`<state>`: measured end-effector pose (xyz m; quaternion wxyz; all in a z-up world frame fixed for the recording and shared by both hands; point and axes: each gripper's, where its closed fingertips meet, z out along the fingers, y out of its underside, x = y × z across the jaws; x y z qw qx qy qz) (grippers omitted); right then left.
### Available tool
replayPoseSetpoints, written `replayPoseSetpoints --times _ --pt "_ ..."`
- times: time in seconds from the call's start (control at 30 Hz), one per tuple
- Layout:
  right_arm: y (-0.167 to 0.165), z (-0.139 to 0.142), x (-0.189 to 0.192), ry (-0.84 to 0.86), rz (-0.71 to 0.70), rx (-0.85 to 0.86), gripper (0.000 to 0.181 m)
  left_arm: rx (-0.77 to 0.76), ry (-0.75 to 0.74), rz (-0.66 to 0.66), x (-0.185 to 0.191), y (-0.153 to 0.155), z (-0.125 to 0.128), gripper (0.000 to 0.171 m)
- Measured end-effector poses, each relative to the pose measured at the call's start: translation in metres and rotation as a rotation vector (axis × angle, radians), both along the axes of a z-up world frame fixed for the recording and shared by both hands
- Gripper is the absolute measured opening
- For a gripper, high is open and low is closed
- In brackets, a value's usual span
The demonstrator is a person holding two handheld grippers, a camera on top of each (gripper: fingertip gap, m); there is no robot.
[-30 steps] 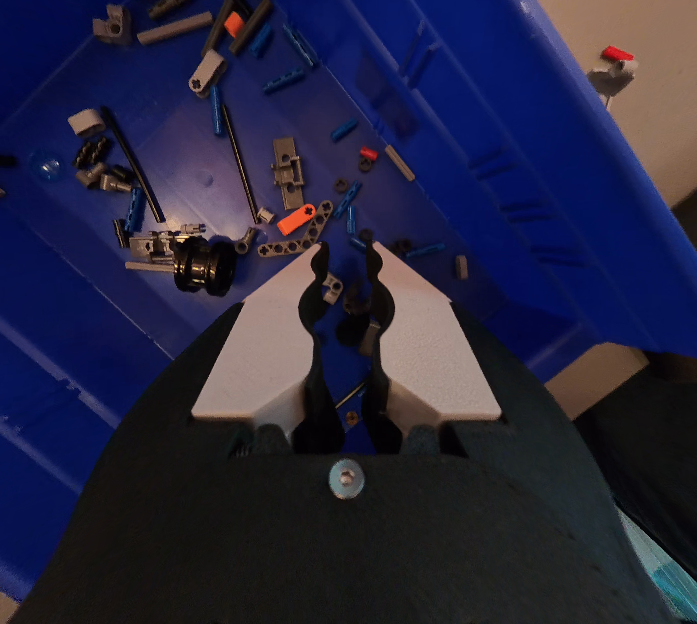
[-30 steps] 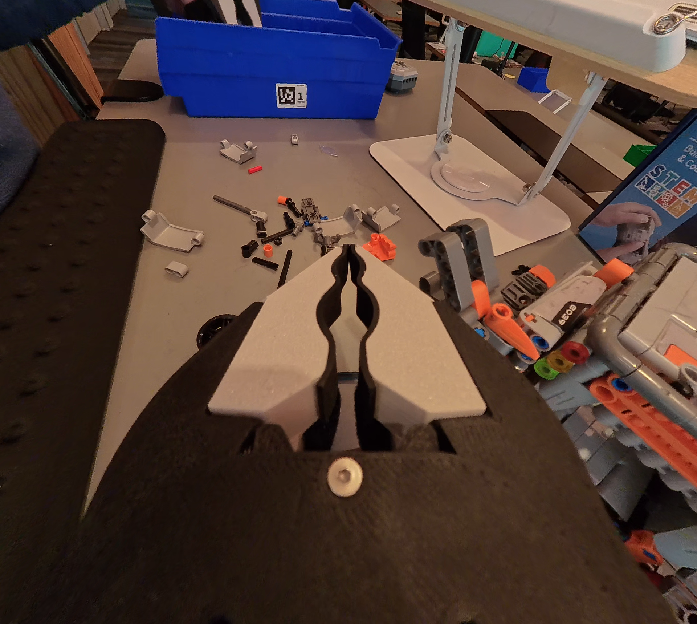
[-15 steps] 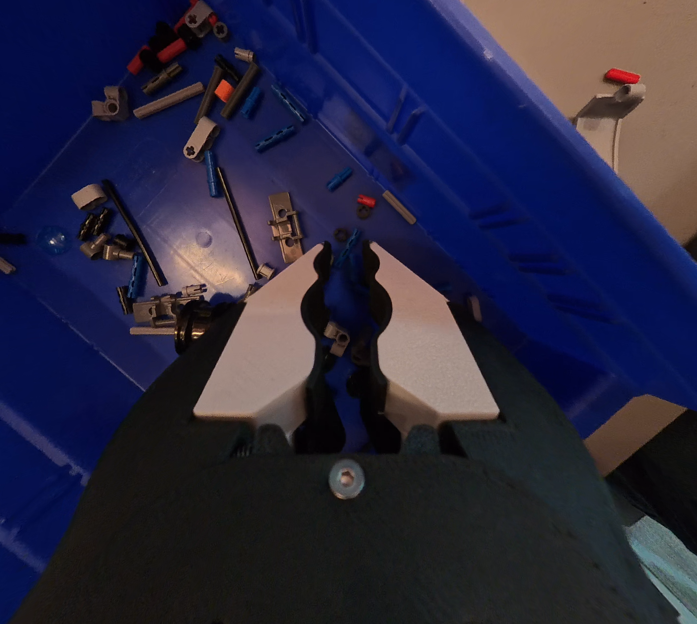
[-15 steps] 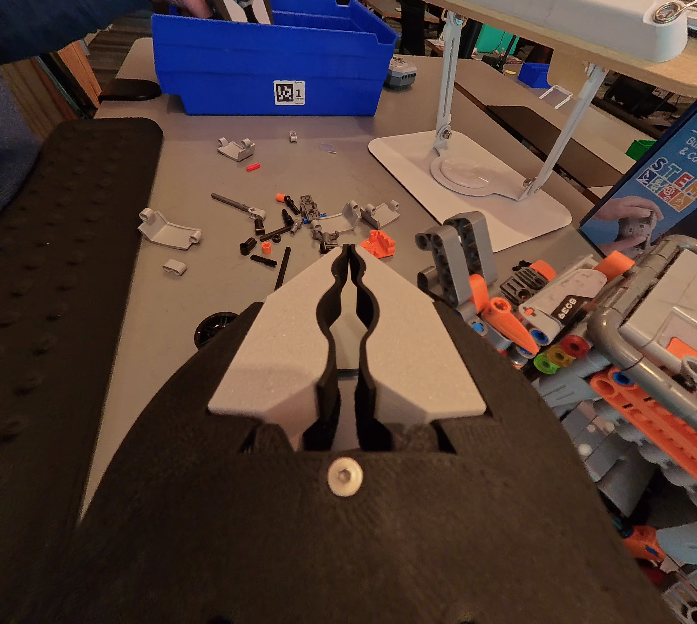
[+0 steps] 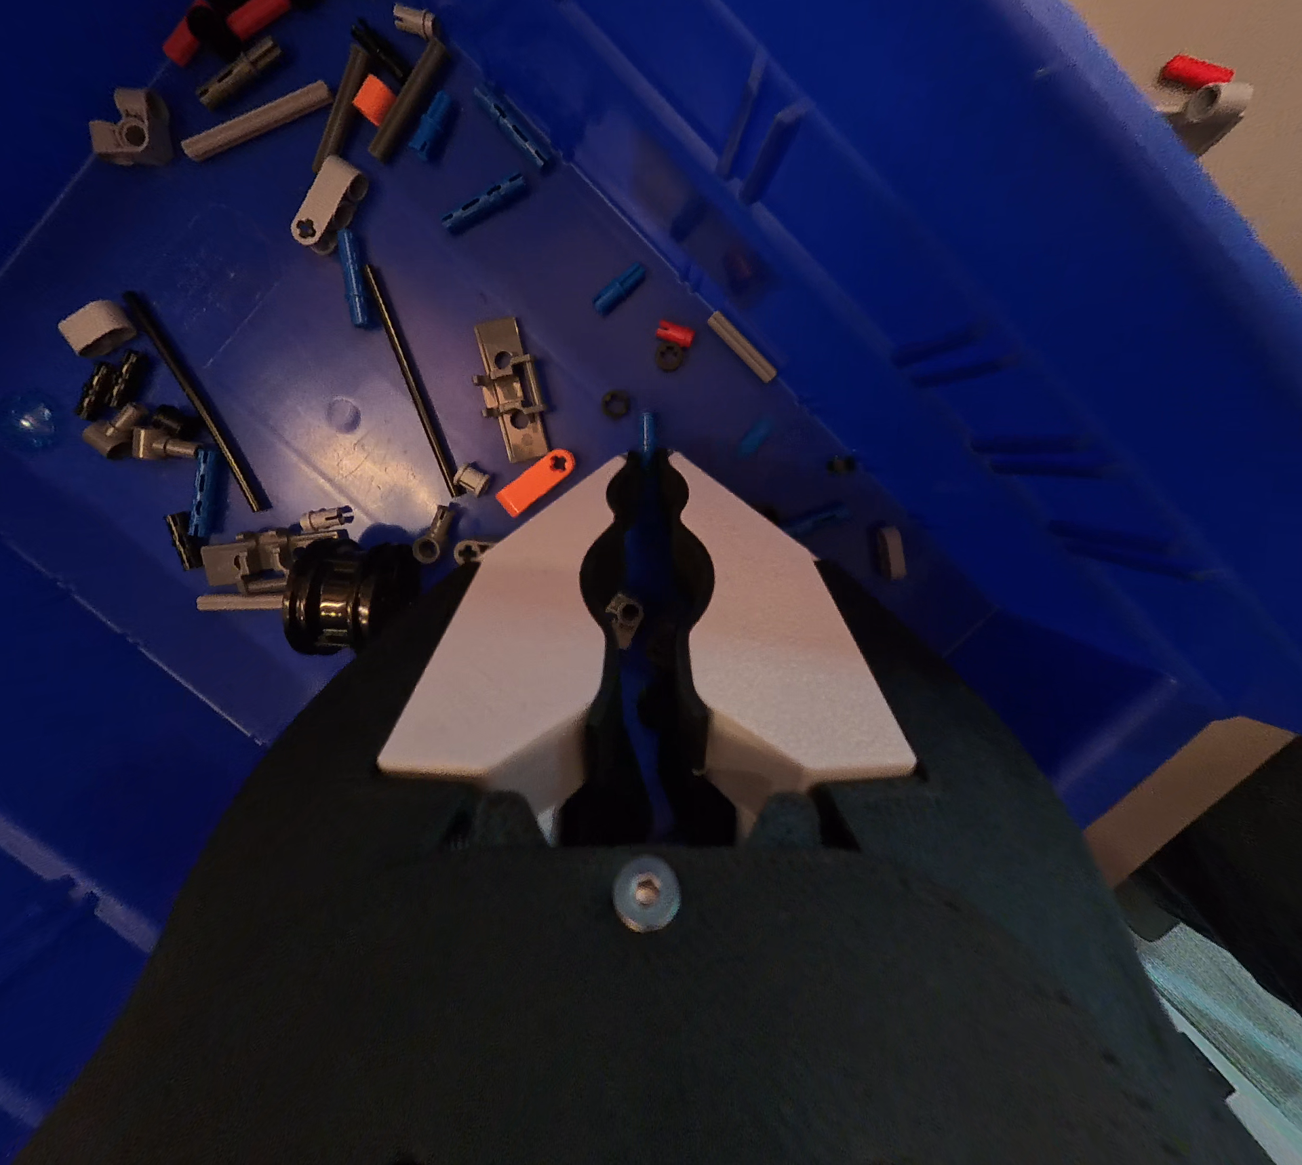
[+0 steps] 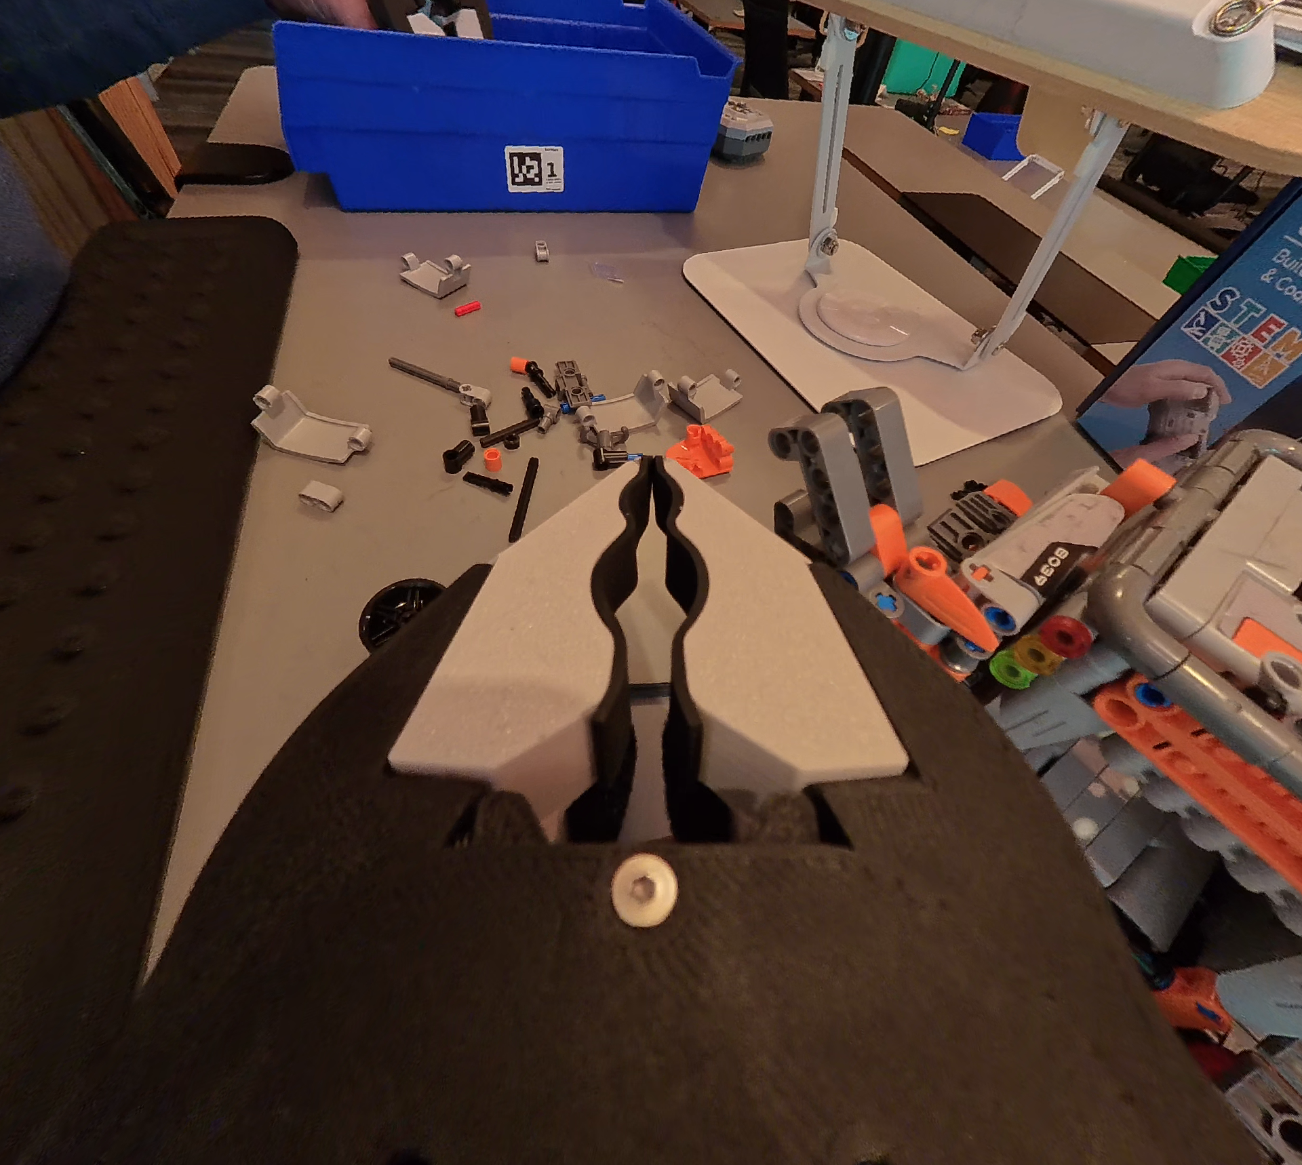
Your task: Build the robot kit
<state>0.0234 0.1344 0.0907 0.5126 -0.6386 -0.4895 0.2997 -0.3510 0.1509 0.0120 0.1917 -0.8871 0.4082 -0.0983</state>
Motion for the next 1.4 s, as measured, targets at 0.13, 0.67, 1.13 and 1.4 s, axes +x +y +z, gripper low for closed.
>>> replayPoseSetpoints --times 0.13,0.67,1.13,1.4 --pt "-0.001 0.0 -0.001 0.0 0.005 0.001 0.0 -0.012 -0.009 0.015 -0.002 -0.004 0.001 0.003" --pt "-0.002 0.001 -0.002 0.007 0.012 -0.001 0.0 0.072 -0.049 0.142 -0.037 0.007 0.04 0.02" --pt "0.0 -0.001 0.0 0.005 0.001 -0.005 0.0 0.126 0.03 0.149 -0.024 0.077 0.031 0.01" --pt "0.001 -0.005 -0.001 -0.003 0.005 -0.021 0.0 -0.013 0.008 -0.198 0.02 0.04 0.01 0.015"
